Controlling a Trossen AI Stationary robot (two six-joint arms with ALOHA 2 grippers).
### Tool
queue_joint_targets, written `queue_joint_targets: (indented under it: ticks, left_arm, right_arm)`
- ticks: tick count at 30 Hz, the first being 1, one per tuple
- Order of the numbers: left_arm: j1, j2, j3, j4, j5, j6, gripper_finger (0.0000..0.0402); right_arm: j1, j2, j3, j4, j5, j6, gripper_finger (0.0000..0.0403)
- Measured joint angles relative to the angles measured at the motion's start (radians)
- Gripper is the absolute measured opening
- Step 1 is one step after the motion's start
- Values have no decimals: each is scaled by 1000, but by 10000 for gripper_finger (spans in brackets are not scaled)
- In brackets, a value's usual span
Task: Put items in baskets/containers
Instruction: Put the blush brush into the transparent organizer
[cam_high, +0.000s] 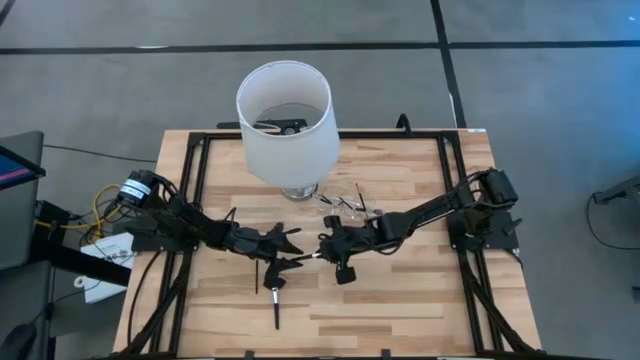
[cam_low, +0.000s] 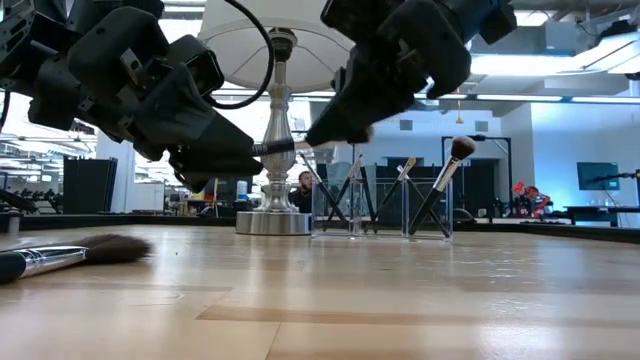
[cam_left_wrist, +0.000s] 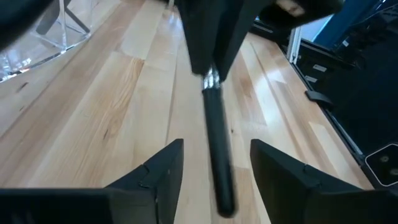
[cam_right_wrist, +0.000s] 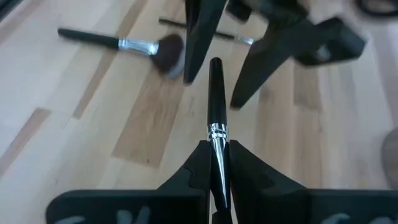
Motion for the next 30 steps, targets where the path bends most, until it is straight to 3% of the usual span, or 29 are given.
queue_joint_targets:
  ticks: [17,27,30]
  left_arm:
    - [25,0,0,8,-15,1,144]
    - [46,0,0,10,7,15,47]
    - [45,-1,0,10,15,17,38]
  right_arm:
    - [-5,-12,0,-3,23,-15,28]
    - [-5,-12,0,3,48,-16,33]
    - [-5,-12,0,13,51,-17,35]
